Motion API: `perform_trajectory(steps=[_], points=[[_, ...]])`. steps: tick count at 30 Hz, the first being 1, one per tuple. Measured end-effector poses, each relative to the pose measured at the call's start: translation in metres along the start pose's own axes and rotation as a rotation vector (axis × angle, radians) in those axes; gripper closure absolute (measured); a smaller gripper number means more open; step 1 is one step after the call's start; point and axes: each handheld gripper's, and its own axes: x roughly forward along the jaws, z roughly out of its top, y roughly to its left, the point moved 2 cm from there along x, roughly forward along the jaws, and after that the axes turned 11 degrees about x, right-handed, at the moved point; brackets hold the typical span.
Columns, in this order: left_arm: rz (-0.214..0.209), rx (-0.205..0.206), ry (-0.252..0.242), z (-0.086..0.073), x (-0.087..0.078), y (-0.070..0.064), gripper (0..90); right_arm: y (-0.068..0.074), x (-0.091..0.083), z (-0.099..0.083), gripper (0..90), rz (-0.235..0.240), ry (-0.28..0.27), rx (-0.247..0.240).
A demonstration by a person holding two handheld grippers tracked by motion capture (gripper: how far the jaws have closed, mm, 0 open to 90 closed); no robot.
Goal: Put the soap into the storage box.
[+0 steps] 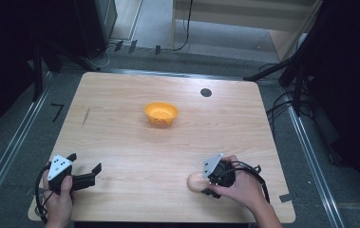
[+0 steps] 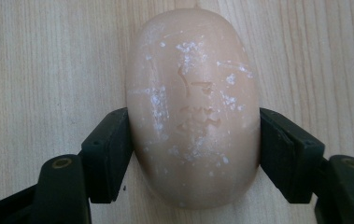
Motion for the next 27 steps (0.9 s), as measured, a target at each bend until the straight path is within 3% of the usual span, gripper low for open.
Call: perform_trajectory(steps=[6, 27], points=[[-0.006, -0.001, 0.001, 0.0000, 0.0002, 0.0001, 0.0, -0.0002, -0.0001, 0.0001, 32.8, 0.002, -0.009, -0.015], [-0.005, -0.002, 0.001, 0.0000, 0.0003, 0.0003, 0.0, -0.0043, -0.0006, 0.0041, 33.5, -0.005, 0.000, 0.012]])
